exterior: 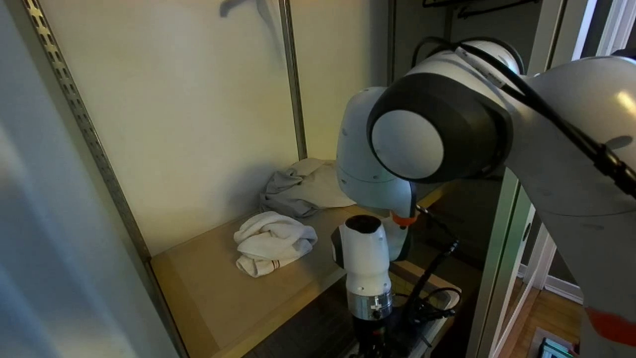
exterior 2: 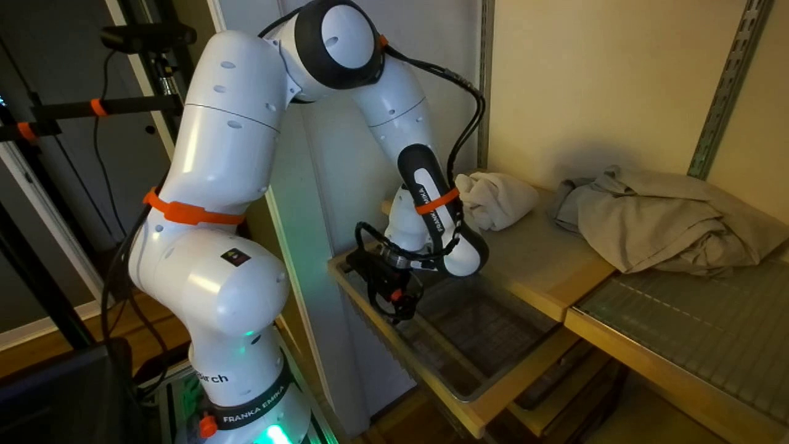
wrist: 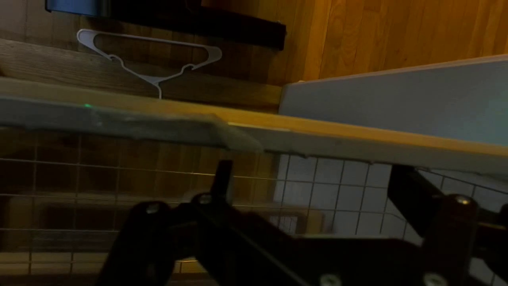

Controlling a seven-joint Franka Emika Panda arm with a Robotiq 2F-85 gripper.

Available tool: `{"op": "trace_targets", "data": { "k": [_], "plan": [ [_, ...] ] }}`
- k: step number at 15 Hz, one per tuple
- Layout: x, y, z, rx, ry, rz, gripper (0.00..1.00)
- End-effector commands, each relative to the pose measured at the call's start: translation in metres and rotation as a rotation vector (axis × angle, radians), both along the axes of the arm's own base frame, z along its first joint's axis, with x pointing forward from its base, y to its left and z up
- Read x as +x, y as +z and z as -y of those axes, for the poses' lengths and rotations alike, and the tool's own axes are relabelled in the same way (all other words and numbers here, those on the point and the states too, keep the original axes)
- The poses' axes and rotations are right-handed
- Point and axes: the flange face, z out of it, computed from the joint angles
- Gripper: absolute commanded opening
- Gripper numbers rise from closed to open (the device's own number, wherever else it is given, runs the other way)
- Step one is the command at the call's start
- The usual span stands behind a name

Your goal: Pull out the topmost shelf on the left.

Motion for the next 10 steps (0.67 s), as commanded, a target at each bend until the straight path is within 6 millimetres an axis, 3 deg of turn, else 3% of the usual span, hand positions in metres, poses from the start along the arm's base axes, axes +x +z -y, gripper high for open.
{"op": "trace_targets", "data": {
  "k": [1, 10],
  "plan": [
    [-0.006, -0.002, -0.008, -0.001, 0.054, -0.07, 1.0],
    [-0.019, -0.016, -0.02, 0.027, 0.099, -0.173, 1.0]
  ]
}}
